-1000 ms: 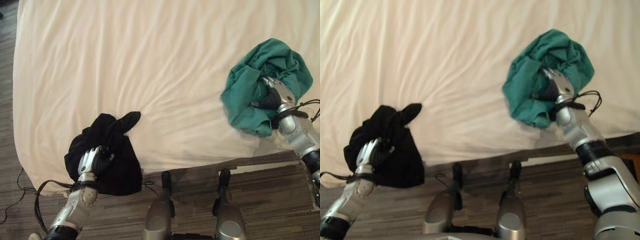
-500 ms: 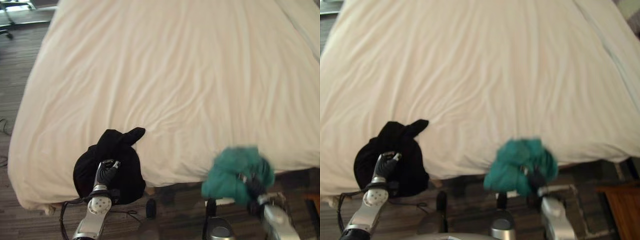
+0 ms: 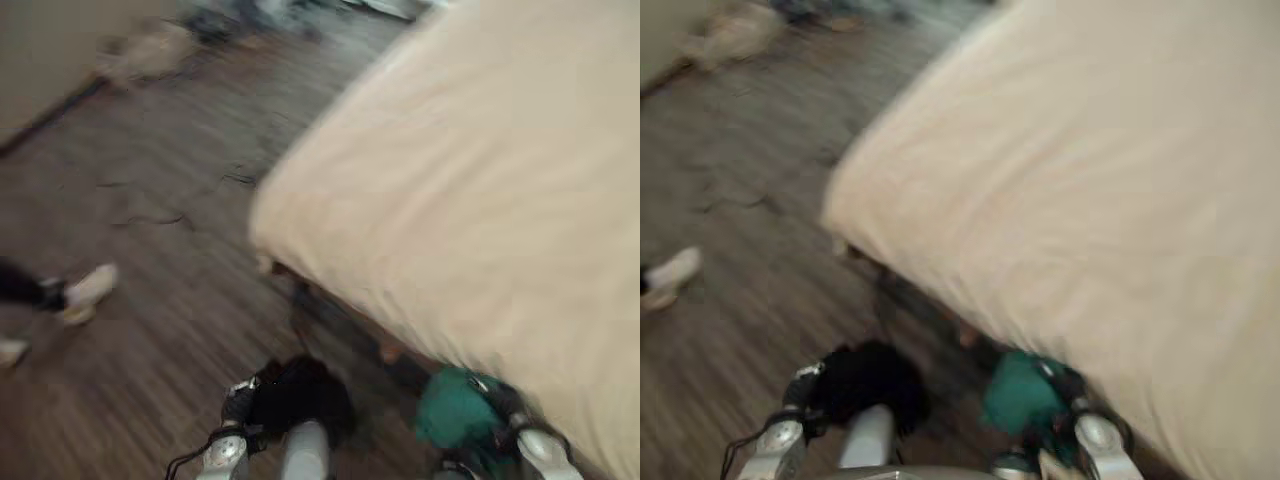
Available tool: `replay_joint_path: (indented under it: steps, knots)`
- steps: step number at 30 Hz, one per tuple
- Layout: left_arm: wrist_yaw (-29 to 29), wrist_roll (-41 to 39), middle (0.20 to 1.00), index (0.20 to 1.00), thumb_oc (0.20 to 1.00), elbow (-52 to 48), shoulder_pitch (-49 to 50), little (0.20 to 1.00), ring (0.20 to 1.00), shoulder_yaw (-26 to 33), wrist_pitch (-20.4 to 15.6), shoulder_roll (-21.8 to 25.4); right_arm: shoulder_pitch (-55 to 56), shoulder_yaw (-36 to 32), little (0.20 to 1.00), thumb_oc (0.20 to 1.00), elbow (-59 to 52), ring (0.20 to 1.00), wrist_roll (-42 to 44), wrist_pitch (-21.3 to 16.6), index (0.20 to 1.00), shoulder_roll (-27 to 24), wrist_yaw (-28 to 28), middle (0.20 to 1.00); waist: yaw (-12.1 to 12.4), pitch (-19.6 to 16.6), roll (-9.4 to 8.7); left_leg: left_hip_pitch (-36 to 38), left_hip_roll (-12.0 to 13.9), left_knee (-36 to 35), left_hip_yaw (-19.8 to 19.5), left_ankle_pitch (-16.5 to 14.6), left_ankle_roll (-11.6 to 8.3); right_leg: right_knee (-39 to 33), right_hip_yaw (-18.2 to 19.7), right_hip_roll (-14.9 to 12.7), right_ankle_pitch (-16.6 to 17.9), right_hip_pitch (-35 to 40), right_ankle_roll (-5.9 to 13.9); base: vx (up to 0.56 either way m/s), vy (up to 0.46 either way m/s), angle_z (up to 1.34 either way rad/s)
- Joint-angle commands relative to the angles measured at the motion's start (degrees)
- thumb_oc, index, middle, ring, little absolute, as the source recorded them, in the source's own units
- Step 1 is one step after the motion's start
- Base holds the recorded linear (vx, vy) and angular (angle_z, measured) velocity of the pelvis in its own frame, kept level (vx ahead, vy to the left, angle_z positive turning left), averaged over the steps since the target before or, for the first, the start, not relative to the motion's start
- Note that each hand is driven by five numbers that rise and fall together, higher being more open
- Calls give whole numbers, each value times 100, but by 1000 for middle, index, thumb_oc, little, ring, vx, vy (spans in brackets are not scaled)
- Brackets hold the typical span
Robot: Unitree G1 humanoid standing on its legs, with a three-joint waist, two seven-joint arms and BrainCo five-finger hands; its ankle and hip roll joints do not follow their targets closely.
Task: Tidy up the quilt and then pick up the clothes from the bed and put them into the laundry hamper.
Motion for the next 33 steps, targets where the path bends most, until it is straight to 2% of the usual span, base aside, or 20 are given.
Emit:
replay_joint_path:
  steps: [1, 3, 4, 6, 7, 8, 9, 10, 11, 13, 15, 16, 20, 22, 24, 26, 27, 28, 31, 33]
  knots:
    - [201, -164, 200, 200, 200, -105, -432, 200, 200, 248, -176, 646, -810, -196, 200, 200, -46, 200, 9, -349, 200, 282, -247, 200, 184, 23, -322, 691, 1109, -1368, -66, 903, -1147, -225, 449, -488, 131, -848, 974, -107, 687, 151]
    - [208, -176, 200, 200, 200, -64, -404, 200, 200, 201, -171, 597, -697, -391, 200, 200, 71, 200, 75, -326, 200, 357, -296, 200, 152, -137, -259, 848, 1131, -1630, 139, 934, -1223, -224, 284, -630, 239, -737, 1092, -53, 587, 188]
    - [127, -174, 200, 200, 200, 34, -429, 200, 200, 147, -115, 547, -759, -582, 200, 200, 400, 200, -14, -242, 200, 365, -439, 200, 350, -226, -280, 729, 856, -1833, 25, 926, -1269, -56, 31, -971, 697, -666, 1208, -49, 320, 204]
    - [119, -170, 200, 200, 200, 92, -479, 200, 200, 123, -110, 536, -826, -612, 200, 200, 543, 200, -62, -209, 200, 392, -473, 200, 383, -222, -305, 658, 659, -1911, -96, 867, -1169, 154, -15, -1136, 845, -697, 1208, 85, 459, 137]
    - [157, -198, 200, 200, 200, 229, -625, 200, 200, -48, -121, 527, -997, -621, 200, 200, 684, 200, 1, -199, 200, 432, -551, 200, 271, -160, -331, 583, 119, -2185, -413, 878, -871, 461, 734, -842, 703, -974, 1037, 161, 468, 99]
    - [157, -199, 200, 200, 200, 234, -632, 200, 200, -46, -123, 525, -1007, -620, 200, 200, 690, 200, 3, -201, 200, 431, -551, 200, 283, -163, -334, 583, 120, -2195, -398, 881, -871, 495, 757, -852, 684, -1007, 1036, 248, 618, 157]
    - [166, -207, 200, 200, 200, 217, -784, 200, 200, -237, -152, 457, -1114, -608, 200, 200, 851, 200, 126, -252, 200, 474, -639, 200, 156, -124, -260, 713, -237, -2328, -709, 803, -711, 472, 1832, -37, -9, -1357, 881, 143, 271, 159]
    - [166, -207, 200, 200, 200, 220, -791, 200, 200, -238, -154, 454, -1121, -611, 200, 200, 857, 200, 127, -256, 200, 471, -639, 200, 162, -130, -250, 699, -223, -2330, -707, 813, -715, 479, 1837, -25, -7, -1378, 871, 215, 405, 177]
    - [181, -155, 200, 200, 200, 259, -871, 200, 200, -354, -154, 419, -1146, -614, 200, 200, 890, 200, 231, -314, 200, 510, -678, 200, 83, -90, -224, 754, -410, -2377, -890, 780, -640, 440, 2183, 406, -282, -1495, 782, 120, 201, 133]
    - [192, -41, 200, 200, 200, 365, -1015, 200, 200, -523, -141, 363, -1193, -596, 200, 200, 959, 200, 360, -372, 200, 544, -721, 200, -18, -20, -224, 904, -712, -2410, -1171, 691, -541, 223, 2447, 843, -366, -1582, 685, 167, 232, 149]
    - [213, 119, 200, 200, 200, 696, -1192, 200, 200, -636, -104, 287, -1281, -553, 200, 200, 1236, 200, 433, -410, 200, 569, -769, 200, -77, 32, -259, 1051, -980, -2342, -1471, 573, -435, -33, 2731, 986, -279, -1554, 625, 122, 149, 140]
    - [529, -1775, 200, 200, 200, 550, -1937, 200, 200, -1864, 75, -632, -2296, 1555, 200, 200, 613, 200, 234, -169, 200, 902, -852, 200, -97, 213, -76, 1305, -1069, -2351, -1872, 417, -242, 793, 3051, 1238, -383, -1877, 544, 18, 76, 84]
    - [609, -1766, 200, 200, 200, 560, -1909, 200, 200, -1810, -59, -536, -2330, 1660, 200, 200, 429, 200, 265, -194, 200, 931, -843, 200, -157, 354, -73, 1401, -1007, -2389, -1803, 435, -246, 844, 3321, 1387, -354, -2177, 595, 8, 8, -8]
    - [621, -1804, 200, 200, 200, 462, -1853, 200, 200, -1839, -90, -534, -2265, 1801, 200, 200, 470, 200, 211, -199, 200, 954, -823, 200, -120, 311, -133, 1422, -1025, -2289, -1653, 330, -280, 412, 3211, 1356, -372, -1896, 395, 158, -52, -3]
    - [508, -1795, 200, 200, 200, 345, -1765, 200, 200, -1852, -77, -453, -2196, 1782, 200, 200, 425, 200, 156, -171, 200, 837, -743, 200, -5, 376, -180, 1146, -1098, -1496, -1604, 112, -371, 118, 3063, 1256, -326, -1631, 274, 102, -81, 4]
    - [458, -1797, 200, 200, 200, 287, -1785, 200, 200, -1857, -59, -423, -2165, 1748, 200, 200, 356, 200, 112, -166, 200, 762, -713, 200, 98, 481, -169, 783, -1136, -755, -1588, 262, -539, 5, 2954, 1240, -310, -1448, 184, 36, -78, 27]
    - [479, -1755, 200, 200, 200, 281, -1863, 200, 200, -1885, -75, -472, -2286, 1715, 200, 200, 356, 200, 94, -149, 200, 645, -772, 200, 264, 682, -161, 16, -960, 525, -1330, 763, -670, -166, 2711, 1201, -342, -1099, 23, 133, -87, 52]
    - [509, -1745, 200, 200, 200, 355, -1912, 200, 200, -1915, -72, -509, -2416, 1733, 200, 200, 418, 200, 99, -119, 200, 620, -831, 200, 354, 735, -180, -201, -945, 742, -1216, 788, -629, -296, 2639, 1190, -380, -916, 9, 357, -103, 73]
    - [540, -1546, 200, 200, 200, 644, -1975, 200, 200, -1815, 9, -548, -2535, 1756, 200, 200, 574, 200, 150, -113, 200, 634, -898, 200, 551, 583, -243, -662, -917, -29, -758, 535, -479, -717, 2524, 1179, -602, -550, 125, 398, 48, 52]
    - [587, -1266, 200, 200, 200, 789, -1920, 200, 200, -1754, 60, -617, -2607, 1830, 200, 200, 718, 200, 79, -148, 200, 689, -931, 200, 747, 407, -161, -802, -790, -1141, -398, 985, -526, -763, 2429, 1243, -975, -311, 231, 611, 185, 25]
